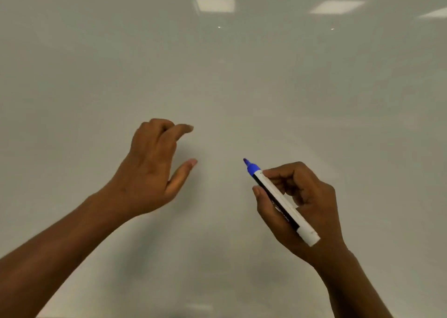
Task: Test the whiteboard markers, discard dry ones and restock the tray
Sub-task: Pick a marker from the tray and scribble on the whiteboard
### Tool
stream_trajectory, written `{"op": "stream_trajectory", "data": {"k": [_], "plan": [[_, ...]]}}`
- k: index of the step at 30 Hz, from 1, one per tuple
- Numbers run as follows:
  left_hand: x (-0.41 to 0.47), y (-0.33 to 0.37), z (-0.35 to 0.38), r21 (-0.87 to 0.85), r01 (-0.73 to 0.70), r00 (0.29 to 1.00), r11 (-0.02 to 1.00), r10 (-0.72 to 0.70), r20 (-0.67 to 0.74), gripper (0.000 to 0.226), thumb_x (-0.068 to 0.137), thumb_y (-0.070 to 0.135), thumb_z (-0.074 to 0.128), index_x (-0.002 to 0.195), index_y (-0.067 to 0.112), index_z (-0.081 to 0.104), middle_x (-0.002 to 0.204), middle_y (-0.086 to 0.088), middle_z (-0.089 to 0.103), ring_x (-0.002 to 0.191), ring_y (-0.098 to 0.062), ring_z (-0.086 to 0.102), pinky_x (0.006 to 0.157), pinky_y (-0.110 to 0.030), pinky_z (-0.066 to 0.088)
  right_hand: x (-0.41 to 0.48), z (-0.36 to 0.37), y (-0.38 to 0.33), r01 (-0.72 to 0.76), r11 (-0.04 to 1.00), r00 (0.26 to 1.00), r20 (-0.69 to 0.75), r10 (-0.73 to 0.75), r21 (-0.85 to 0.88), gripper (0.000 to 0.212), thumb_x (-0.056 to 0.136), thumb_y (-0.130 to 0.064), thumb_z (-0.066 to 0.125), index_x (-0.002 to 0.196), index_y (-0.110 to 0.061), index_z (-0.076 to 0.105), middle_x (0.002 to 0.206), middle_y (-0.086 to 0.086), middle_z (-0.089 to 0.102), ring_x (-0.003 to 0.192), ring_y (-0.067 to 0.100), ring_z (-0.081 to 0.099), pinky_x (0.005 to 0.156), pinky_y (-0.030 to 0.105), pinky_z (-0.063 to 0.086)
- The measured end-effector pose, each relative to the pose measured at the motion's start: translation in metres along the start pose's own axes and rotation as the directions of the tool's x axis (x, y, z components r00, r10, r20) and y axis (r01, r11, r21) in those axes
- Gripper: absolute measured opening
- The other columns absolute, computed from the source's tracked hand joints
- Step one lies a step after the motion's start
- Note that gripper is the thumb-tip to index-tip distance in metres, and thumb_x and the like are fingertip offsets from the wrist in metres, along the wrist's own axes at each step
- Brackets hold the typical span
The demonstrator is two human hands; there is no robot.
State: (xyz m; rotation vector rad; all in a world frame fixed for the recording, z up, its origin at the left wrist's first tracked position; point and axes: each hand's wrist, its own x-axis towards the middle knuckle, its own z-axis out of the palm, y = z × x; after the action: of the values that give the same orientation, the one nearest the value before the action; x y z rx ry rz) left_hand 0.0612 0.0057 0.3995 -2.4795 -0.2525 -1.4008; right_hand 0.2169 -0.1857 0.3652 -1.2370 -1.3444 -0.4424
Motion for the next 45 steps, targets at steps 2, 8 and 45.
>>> {"op": "stream_trajectory", "data": {"k": [2, 8, 45], "plan": [[0.015, -0.015, 0.008, 0.033, -0.001, 0.988, 0.999, 0.007, -0.154, 0.039, 0.085, 0.024, 0.056, 0.119, 0.007, 0.044, 0.103, -0.007, 0.038, 0.092, -0.025, 0.042, 0.077, -0.04, 0.042, 0.015, 0.005, 0.001, 0.057, 0.995, 0.997, -0.053, -0.062, -0.077, 0.018, 0.076, -0.012, 0.073, 0.091, -0.008, 0.064, 0.076, -0.004, 0.065, 0.066, 0.008, 0.06, 0.062, 0.012, 0.047], [0.037, -0.051, 0.04, 0.217, -0.019, 0.952, 0.976, 0.084, -0.295, 0.03, 0.092, 0.016, 0.049, 0.119, 0.002, 0.053, 0.091, -0.015, 0.047, 0.081, -0.03, 0.045, 0.07, -0.035, 0.028, 0.041, 0.028, 0.025, 0.105, 0.957, 0.988, -0.082, -0.132, -0.272, 0.014, 0.082, -0.015, 0.071, 0.091, -0.005, 0.066, 0.071, 0.002, 0.063, 0.06, 0.012, 0.054, 0.058, 0.025, 0.047], [-0.025, -0.038, 0.033, -0.463, -0.015, 0.984, 0.886, -0.07, -0.166, 0.019, 0.088, -0.001, 0.05, 0.107, 0.0, 0.053, 0.121, 0.019, 0.031, 0.106, -0.004, 0.051, 0.083, -0.014, 0.044, -0.092, 0.047, 0.014, -0.163, 0.982, 0.981, -0.119, 0.152, -0.092, 0.027, 0.077, -0.046, 0.068, 0.099, -0.037, 0.055, 0.087, -0.024, 0.065, 0.074, 0.001, 0.066, 0.065, 0.008, 0.05]]}}
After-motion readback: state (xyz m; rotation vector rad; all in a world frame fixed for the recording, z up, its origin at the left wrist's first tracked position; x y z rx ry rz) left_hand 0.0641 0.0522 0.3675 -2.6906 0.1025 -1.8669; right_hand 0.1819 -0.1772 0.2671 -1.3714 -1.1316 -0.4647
